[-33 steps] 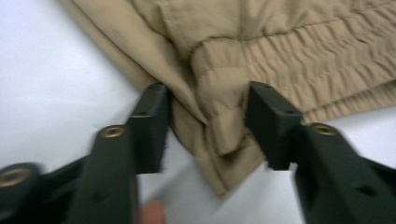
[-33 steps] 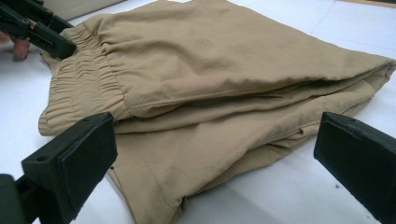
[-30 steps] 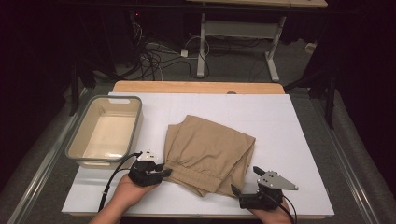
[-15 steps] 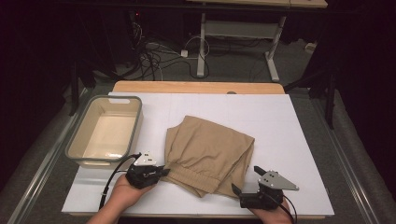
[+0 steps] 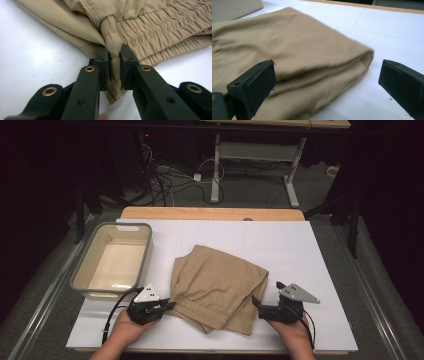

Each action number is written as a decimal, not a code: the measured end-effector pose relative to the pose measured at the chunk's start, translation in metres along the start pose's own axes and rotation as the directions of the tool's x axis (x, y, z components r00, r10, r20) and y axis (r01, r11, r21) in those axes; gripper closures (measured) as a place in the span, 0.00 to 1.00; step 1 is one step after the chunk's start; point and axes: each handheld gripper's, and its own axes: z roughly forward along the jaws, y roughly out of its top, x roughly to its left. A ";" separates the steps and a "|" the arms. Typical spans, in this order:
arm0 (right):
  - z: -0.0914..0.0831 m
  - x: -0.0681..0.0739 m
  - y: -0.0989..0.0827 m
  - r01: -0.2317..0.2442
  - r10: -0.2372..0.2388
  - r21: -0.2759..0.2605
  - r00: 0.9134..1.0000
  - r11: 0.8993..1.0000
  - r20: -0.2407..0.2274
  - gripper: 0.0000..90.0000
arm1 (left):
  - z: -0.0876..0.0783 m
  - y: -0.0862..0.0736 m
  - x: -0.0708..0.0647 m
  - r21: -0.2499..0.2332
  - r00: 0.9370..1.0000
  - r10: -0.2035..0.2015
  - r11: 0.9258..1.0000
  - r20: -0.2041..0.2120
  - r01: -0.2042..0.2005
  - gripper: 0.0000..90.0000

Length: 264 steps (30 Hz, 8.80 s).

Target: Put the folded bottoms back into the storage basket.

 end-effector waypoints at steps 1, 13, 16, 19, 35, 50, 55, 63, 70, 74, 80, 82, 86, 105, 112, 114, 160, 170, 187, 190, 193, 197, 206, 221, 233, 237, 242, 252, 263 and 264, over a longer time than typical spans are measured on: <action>0.008 -0.003 0.005 -0.011 0.011 0.006 1.000 1.000 -0.003 0.06 | 0.000 0.000 -0.001 0.000 1.000 0.004 1.000 -0.005 -0.004 0.86; 0.061 -0.031 0.031 -0.082 0.066 0.159 0.993 0.984 0.100 0.32 | 0.000 0.000 0.001 -0.003 1.000 -0.007 1.000 0.003 0.007 0.85; 0.069 -0.038 0.023 -0.116 0.095 0.249 0.991 0.962 0.096 0.32 | 0.000 0.000 0.000 -0.003 1.000 -0.002 1.000 -0.002 0.002 0.85; 0.072 -0.034 0.020 -0.081 0.055 0.267 0.993 0.960 0.104 0.37 | 0.000 -0.001 -0.001 -0.003 1.000 0.003 1.000 -0.010 -0.003 0.84; 0.069 -0.032 0.018 -0.028 0.025 0.244 1.000 0.969 0.018 0.90 | 0.000 -0.001 -0.002 -0.005 1.000 0.010 1.000 -0.015 -0.010 0.84; 0.066 -0.030 0.017 0.002 -0.001 0.214 1.000 0.977 -0.006 0.95 | -0.001 0.007 -0.004 0.038 1.000 -0.003 0.999 -0.027 0.004 0.86; 0.060 -0.023 0.017 0.060 -0.063 0.154 0.998 0.986 0.017 0.95 | -0.003 0.024 -0.008 0.140 0.997 0.059 0.989 -0.054 -0.051 0.86; 0.049 -0.021 0.019 0.049 -0.050 0.113 0.999 0.992 0.009 0.95 | -0.004 0.054 -0.005 0.296 0.996 0.087 0.952 -0.031 -0.074 0.86; 0.039 -0.020 0.020 0.054 -0.054 0.074 0.999 0.996 0.006 0.95 | -0.003 0.083 -0.002 0.418 0.995 0.094 0.905 -0.020 -0.077 0.86; 0.036 -0.020 0.020 0.031 -0.031 0.073 0.999 0.997 0.007 0.95 | -0.001 0.096 -0.003 0.476 0.993 0.113 0.875 -0.018 -0.091 0.86; 0.033 -0.019 0.020 0.019 -0.020 0.064 1.000 0.998 0.004 0.94 | 0.004 0.106 0.001 0.536 0.994 0.105 0.839 0.004 -0.091 0.86; 0.032 -0.019 0.020 0.011 -0.011 0.058 1.000 0.998 -0.008 0.93 | 0.005 0.109 0.003 0.553 0.995 0.101 0.828 0.011 -0.091 0.86; 0.031 -0.020 0.019 0.025 -0.025 0.057 1.000 0.998 -0.012 0.94 | 0.008 0.117 0.005 0.599 0.995 0.100 0.796 0.022 -0.093 0.86; 0.024 -0.011 0.027 0.031 -0.031 -0.012 0.999 0.999 -0.039 0.94 | 0.003 0.142 0.007 0.649 0.991 0.130 0.753 0.009 -0.105 0.86; 0.028 -0.002 0.036 0.081 -0.084 -0.043 0.994 0.996 -0.071 0.94 | -0.007 0.141 0.010 0.657 0.992 0.128 0.749 -0.018 -0.085 0.86; 0.032 0.001 0.040 0.090 -0.094 -0.052 0.992 0.995 -0.080 0.94 | -0.012 0.141 0.011 0.656 0.992 0.125 0.751 -0.029 -0.076 0.86; 0.045 0.040 0.080 0.121 -0.125 -0.061 0.989 0.991 -0.074 0.94 | -0.010 0.154 0.038 0.738 0.994 0.105 0.671 -0.002 -0.069 0.85; 0.032 0.040 0.098 0.125 -0.131 -0.079 0.989 0.989 -0.074 0.94 | -0.017 0.172 0.037 0.739 0.992 0.129 0.667 0.015 -0.098 0.86; 0.013 0.037 0.135 0.131 -0.141 -0.130 0.987 0.983 -0.072 0.94 | -0.047 0.209 0.034 0.758 0.991 0.129 0.648 -0.017 -0.072 0.86; 0.015 0.040 0.146 0.140 -0.152 -0.144 0.985 0.980 -0.079 0.94 | -0.058 0.211 0.038 0.760 0.992 0.122 0.648 -0.041 -0.048 0.86; 0.020 0.047 0.156 0.153 -0.168 -0.154 0.982 0.976 -0.088 0.94 | -0.068 0.211 0.043 0.761 0.990 0.122 0.648 -0.064 -0.031 0.86; 0.031 0.060 0.169 0.175 -0.193 -0.163 0.976 0.971 -0.103 0.94 | -0.083 0.206 0.052 0.753 0.991 0.102 0.658 -0.091 0.001 0.86; 0.060 0.081 0.182 0.179 -0.205 -0.174 0.968 0.968 -0.144 0.94 | -0.114 0.180 0.071 0.737 0.987 0.058 0.672 -0.147 0.070 0.86; 0.103 0.117 0.186 0.203 -0.234 -0.161 0.950 0.966 -0.205 0.94 | -0.144 0.144 0.094 0.735 0.976 0.013 0.660 -0.218 0.155 0.86; 0.136 0.131 0.192 0.198 -0.230 -0.151 0.944 0.969 -0.236 0.94 | -0.159 0.126 0.115 0.712 0.964 -0.025 0.669 -0.265 0.213 0.86; 0.145 0.134 0.194 0.199 -0.230 -0.146 0.943 0.969 -0.239 0.94 | -0.162 0.121 0.121 0.704 0.961 -0.040 0.672 -0.273 0.228 0.86; 0.158 0.137 0.199 0.197 -0.228 -0.145 0.941 0.970 -0.249 0.94 | -0.167 0.114 0.128 0.692 0.955 -0.050 0.679 -0.292 0.247 0.86; 0.190 0.157 0.220 0.229 -0.264 -0.156 0.928 0.961 -0.262 0.94 | -0.191 0.103 0.142 0.656 0.932 -0.073 0.691 -0.356 0.305 0.86; 0.240 0.184 0.220 0.258 -0.276 -0.097 0.917 0.961 -0.289 0.94 | -0.190 0.070 0.161 0.649 0.917 -0.121 0.672 -0.380 0.357 0.86; 0.245 0.184 0.216 0.255 -0.269 -0.084 0.919 0.963 -0.290 0.94 | -0.189 0.068 0.162 0.653 0.919 -0.118 0.669 -0.377 0.354 0.86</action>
